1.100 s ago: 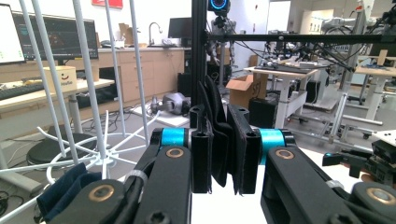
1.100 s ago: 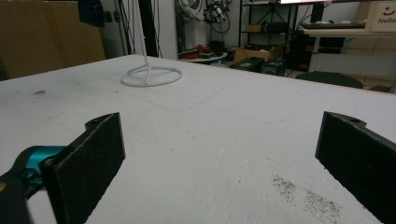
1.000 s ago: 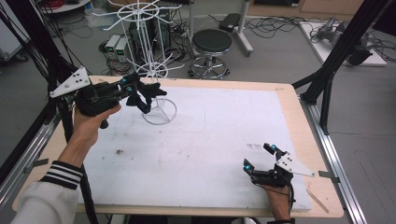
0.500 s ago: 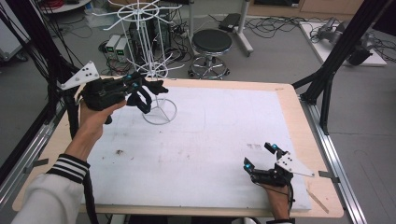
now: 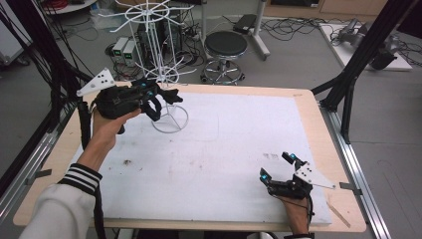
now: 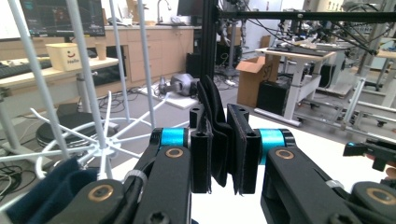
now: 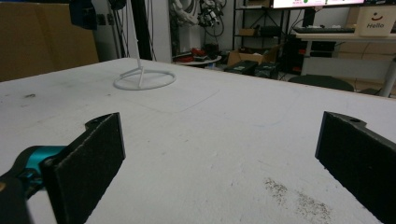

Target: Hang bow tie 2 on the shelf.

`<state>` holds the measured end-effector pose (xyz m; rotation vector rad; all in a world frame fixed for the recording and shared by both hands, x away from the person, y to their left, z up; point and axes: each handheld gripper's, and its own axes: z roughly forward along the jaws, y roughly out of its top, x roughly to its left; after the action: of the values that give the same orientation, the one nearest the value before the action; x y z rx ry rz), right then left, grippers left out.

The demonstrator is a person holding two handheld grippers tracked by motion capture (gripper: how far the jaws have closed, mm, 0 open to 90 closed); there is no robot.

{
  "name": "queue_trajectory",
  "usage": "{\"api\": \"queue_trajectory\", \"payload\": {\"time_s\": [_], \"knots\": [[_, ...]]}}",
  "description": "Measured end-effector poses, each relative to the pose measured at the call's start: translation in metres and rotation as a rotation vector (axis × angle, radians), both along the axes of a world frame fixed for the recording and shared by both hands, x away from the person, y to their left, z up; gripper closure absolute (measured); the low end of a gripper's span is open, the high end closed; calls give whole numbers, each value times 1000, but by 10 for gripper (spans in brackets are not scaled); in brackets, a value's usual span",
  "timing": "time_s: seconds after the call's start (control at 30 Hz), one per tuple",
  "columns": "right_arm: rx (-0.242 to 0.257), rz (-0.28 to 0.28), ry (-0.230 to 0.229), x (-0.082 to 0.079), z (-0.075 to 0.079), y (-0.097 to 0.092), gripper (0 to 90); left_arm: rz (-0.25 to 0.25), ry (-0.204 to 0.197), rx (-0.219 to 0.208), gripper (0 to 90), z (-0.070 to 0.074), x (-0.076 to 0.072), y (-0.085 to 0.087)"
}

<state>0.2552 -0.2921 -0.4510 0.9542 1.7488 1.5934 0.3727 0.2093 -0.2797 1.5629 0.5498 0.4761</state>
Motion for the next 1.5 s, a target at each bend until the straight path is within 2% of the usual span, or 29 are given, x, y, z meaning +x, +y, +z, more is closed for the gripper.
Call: {"api": "queue_trajectory", "payload": {"time_s": [0.17,0.63,1.1,1.23,1.43,1.5], "knots": [[-7,0,-6,0,0,0,6,-5,14,4,799,-6,0,-2],[-9,1,-7,0,0,0,6,9,18,30,798,-13,3,-12],[-6,4,-4,0,0,0,6,72,47,37,774,-13,12,-16],[-6,5,-2,0,0,0,6,97,53,31,710,-13,12,-17],[-7,7,-5,0,0,0,6,110,69,49,587,-13,13,-17],[-4,5,0,-1,0,0,6,110,66,42,511,-13,12,-17]]}}
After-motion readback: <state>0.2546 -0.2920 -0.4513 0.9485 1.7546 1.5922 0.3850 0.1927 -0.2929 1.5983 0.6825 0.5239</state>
